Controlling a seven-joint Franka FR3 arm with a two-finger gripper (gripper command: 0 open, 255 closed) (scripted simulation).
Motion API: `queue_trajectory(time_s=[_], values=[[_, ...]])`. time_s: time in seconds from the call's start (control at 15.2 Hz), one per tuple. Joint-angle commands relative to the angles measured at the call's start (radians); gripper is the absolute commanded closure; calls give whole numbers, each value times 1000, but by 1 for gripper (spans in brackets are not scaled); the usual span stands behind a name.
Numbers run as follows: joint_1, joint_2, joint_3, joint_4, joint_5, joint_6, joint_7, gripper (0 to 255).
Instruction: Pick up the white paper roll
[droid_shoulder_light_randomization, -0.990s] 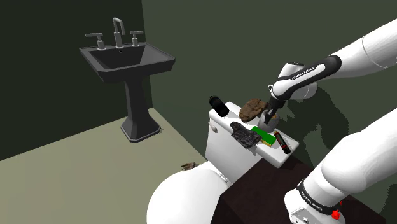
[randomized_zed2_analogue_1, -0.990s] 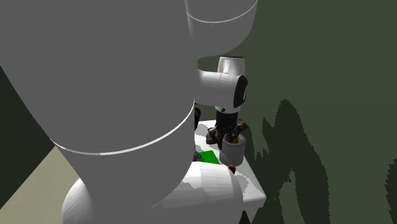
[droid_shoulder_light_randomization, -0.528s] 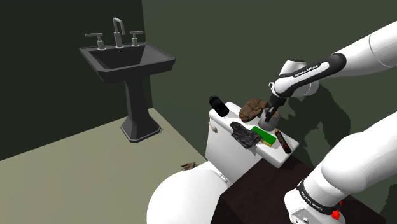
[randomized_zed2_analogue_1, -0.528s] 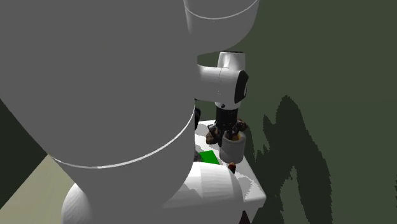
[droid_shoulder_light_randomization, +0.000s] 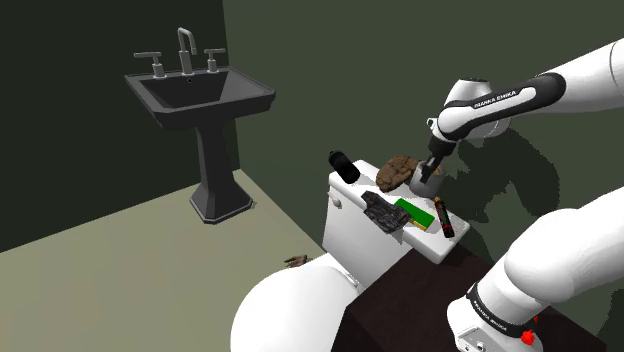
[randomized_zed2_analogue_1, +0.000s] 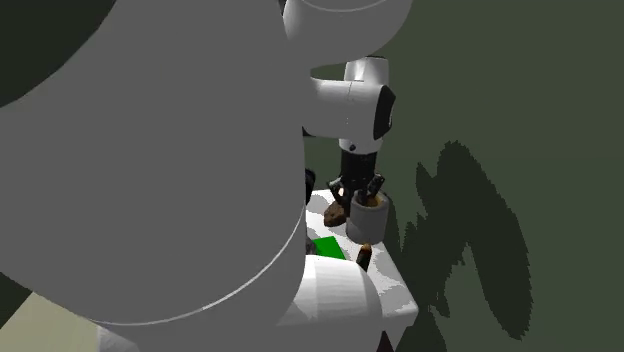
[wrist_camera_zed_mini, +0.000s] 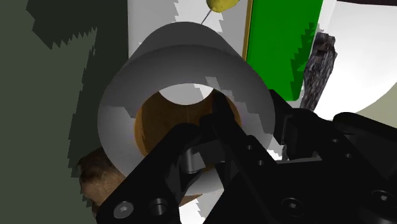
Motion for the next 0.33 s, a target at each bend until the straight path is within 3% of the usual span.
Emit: queue_trajectory(time_s=[0.0,0.26], values=[[-3,-24,8,12,-5,-35,6,255],[-6,-45,15,27,-7,-70,10,255]])
